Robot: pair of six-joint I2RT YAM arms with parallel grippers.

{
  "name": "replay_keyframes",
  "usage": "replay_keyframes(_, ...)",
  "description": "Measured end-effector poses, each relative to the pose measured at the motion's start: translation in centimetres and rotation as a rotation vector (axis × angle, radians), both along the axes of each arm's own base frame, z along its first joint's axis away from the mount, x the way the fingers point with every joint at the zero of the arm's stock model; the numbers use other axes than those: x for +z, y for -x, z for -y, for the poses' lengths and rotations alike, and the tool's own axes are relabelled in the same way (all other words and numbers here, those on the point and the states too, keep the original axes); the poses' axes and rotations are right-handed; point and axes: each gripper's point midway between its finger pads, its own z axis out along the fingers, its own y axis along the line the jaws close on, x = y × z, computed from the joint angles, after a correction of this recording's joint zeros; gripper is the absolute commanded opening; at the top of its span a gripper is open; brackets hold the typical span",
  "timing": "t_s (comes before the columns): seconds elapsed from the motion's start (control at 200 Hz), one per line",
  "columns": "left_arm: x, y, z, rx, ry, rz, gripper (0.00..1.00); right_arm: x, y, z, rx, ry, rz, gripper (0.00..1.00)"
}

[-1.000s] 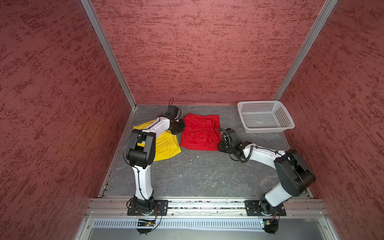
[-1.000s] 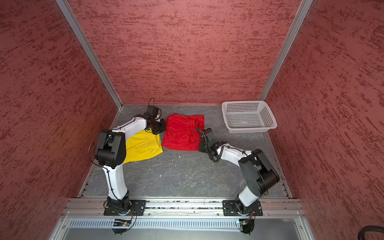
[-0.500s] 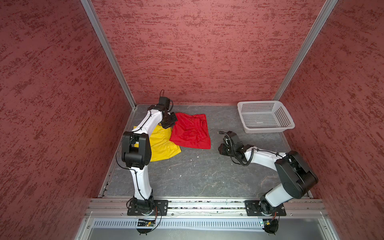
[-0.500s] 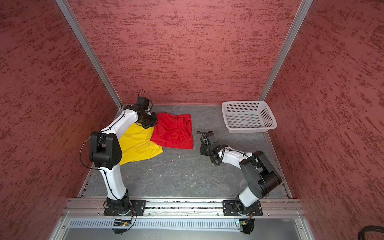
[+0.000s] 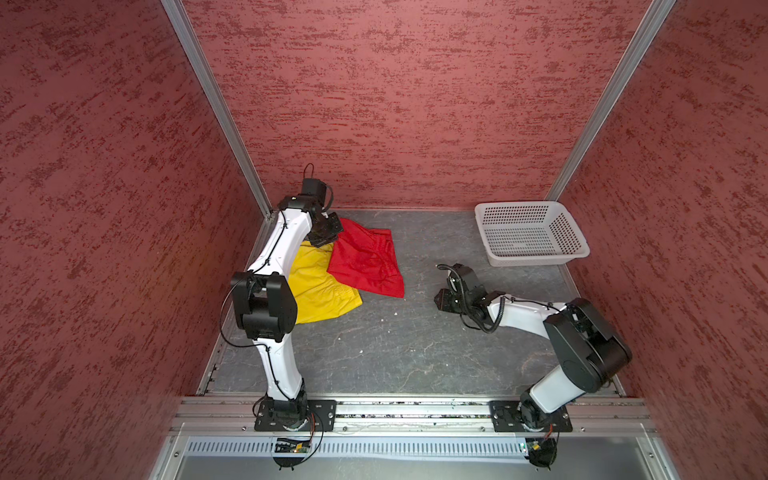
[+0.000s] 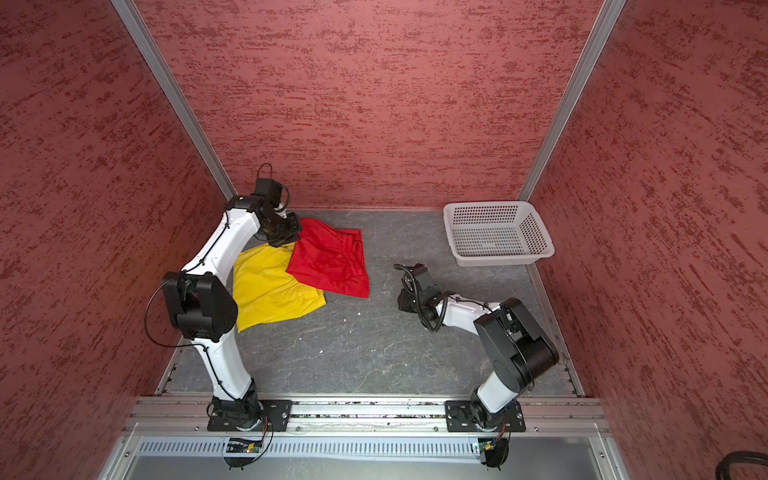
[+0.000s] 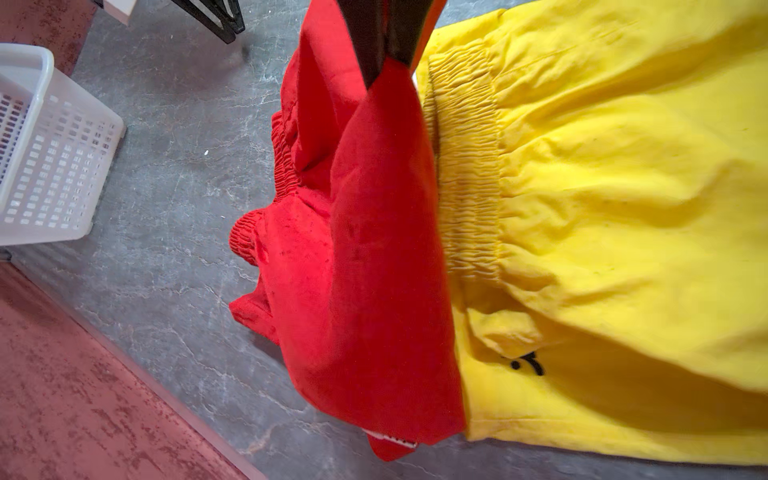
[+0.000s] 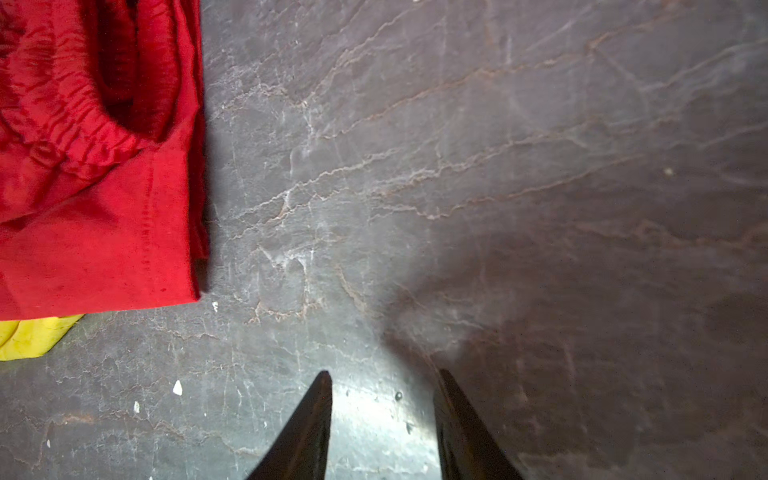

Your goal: Fold and stack the shorts

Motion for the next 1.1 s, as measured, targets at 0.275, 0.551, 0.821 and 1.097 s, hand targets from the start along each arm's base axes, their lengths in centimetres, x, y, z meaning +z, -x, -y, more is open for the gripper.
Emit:
replay_keyframes(0.275,0.9,6.4,-11.5,0.282,0.011,0.004,0.99,-0.6,-0.3,-0.5,0.012,-0.020,-0.003,0.42)
replay_keyframes(0.551,-3.0,9.9,-16.1,0.456,0.054,-0.096,0.99,-0.6,-0.6,-0.8,0.018,-0.035,0.010,0.42)
replay_keyframes(0.821,-1.3,8.9,-13.1,0.372,0.023,-0.036,1.00,-0.5,-0.8,-1.3,0.022,-0.059,0.015,0.42)
replay_keyframes(1.097,-4.5,8.8,-6.6,0.194,0.001,-0.090,0.87,-0.4,-0.2,-1.0,0.021,-0.057,-0.006,0.39)
